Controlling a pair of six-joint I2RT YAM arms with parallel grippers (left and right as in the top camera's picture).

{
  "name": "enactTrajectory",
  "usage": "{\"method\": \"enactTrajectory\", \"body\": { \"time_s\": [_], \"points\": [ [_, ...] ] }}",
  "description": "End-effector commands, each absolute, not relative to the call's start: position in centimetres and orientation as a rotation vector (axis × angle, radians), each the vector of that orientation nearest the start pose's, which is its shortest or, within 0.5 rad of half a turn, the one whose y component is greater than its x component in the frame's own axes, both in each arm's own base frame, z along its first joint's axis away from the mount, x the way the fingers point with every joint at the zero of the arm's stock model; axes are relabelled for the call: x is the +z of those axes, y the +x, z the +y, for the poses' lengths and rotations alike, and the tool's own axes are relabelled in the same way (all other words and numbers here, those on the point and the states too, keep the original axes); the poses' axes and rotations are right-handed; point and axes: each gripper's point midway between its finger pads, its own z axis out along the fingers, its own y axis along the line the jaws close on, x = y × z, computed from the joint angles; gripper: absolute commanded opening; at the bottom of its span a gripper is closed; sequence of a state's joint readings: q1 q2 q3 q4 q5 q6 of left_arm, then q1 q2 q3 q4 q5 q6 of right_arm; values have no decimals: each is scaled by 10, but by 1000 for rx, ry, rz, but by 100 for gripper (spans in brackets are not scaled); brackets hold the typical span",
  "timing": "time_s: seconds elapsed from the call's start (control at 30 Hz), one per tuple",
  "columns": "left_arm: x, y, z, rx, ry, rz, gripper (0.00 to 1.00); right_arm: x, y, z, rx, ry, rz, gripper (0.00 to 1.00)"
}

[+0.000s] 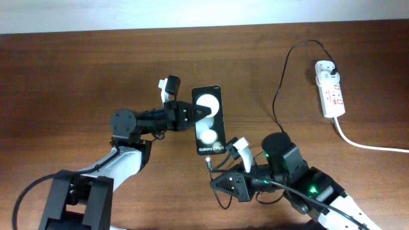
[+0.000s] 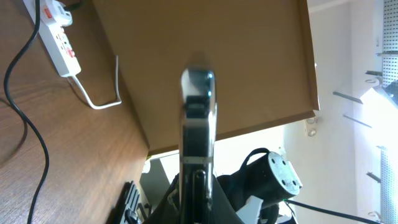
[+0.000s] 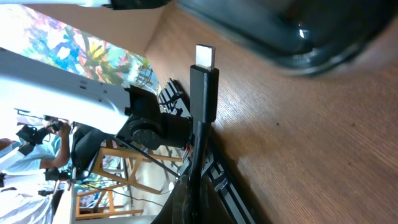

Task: Plug charger to phone and switch on socket
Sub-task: 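Insert the cable connector into the phone's bottom port with the right gripper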

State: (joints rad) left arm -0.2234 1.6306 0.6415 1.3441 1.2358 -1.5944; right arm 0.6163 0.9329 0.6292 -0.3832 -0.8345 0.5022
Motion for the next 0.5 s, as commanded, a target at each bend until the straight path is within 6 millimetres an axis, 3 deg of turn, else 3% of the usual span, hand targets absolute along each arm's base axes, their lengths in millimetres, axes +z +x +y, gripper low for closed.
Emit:
{"method": "enactTrajectory", "body": {
  "time_s": [0.0,0.17,0.23,0.37,0.47],
  "points": [
    [257,298,-233,-2095,238,1884,0,181,144,258,1491,-612,2405,4],
    [257,297,-233,-2097,245,1888,0,174,151,247,1349,-584,2414,4],
    [257,297,-233,-2097,245,1887,0,181,142,241,1354,-588,2402,4],
    [258,299,-233,-2094,231,1880,0,215,130,229,1350,-608,2244,4],
    [261,307,-232,-2080,172,1847,0,199,136,228,1311,-574,2323,4]
  ]
}}
